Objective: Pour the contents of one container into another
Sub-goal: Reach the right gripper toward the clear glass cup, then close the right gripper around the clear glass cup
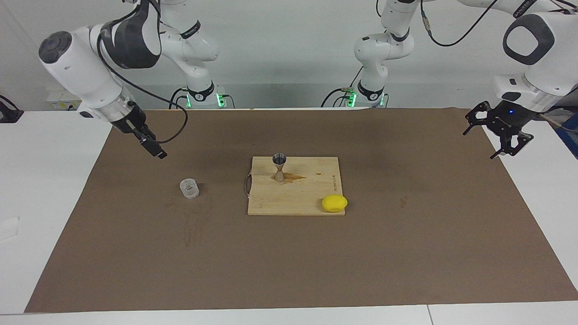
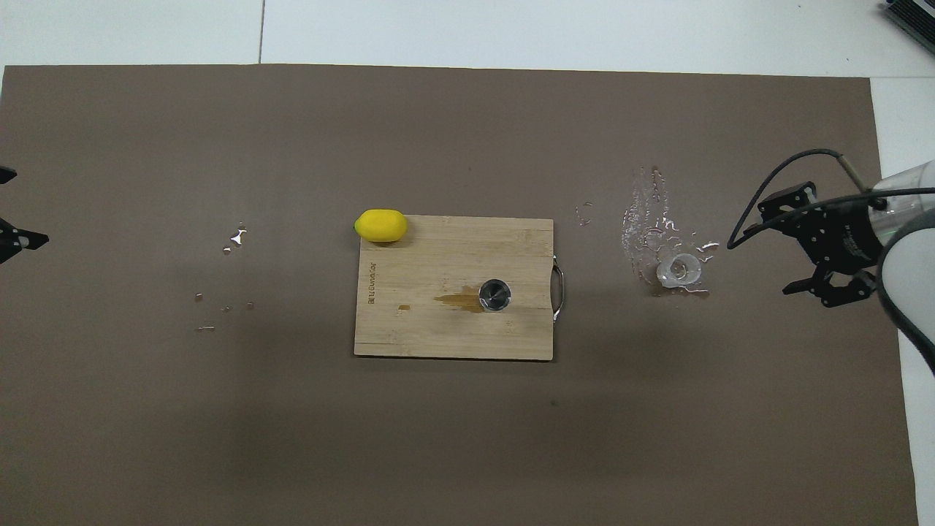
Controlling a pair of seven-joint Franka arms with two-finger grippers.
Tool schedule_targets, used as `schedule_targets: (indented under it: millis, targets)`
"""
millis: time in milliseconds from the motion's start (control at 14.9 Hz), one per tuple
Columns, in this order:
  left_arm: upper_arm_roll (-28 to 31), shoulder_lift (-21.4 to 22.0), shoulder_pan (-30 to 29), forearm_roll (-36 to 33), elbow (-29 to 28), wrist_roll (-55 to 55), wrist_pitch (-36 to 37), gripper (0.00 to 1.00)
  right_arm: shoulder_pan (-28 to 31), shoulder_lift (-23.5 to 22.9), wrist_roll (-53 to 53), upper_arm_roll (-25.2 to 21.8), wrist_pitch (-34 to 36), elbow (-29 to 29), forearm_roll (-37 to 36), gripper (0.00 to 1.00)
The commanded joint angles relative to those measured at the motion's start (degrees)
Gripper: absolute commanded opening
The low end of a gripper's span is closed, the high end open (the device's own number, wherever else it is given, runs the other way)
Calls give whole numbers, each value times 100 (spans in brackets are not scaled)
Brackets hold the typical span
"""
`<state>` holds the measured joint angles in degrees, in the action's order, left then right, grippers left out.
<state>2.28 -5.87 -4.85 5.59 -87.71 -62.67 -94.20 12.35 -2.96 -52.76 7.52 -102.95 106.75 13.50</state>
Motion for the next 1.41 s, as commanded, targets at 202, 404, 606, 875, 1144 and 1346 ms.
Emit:
schedule_targets:
  millis: [202, 404, 606, 875, 1144, 1346]
  targets:
    - [27, 236, 98, -146, -141, 2809, 121, 100, 478, -924, -683, 48, -665, 153, 783, 100]
    - [27, 341, 274, -146, -238, 4144, 165, 100, 567, -1258, -762, 48, -972, 232, 1215, 100]
    - [27, 385, 283, -146, -281, 4894, 122, 100, 733, -1689, -719, 48, -972, 258, 1567, 100]
    - [27, 394, 432, -146, -281, 4878, 182, 100, 743, -1602, -219, 57, -1191, 714, 1927, 100]
    - [27, 394, 432, -146, -282, 4887, 200, 100, 743, -1585, -17, 57, -1271, 1013, 2349, 100]
    - [62, 394, 432, -154, -290, 4904, 200, 100, 743, -1506, 108, 57, -1262, 1198, 2754, 97]
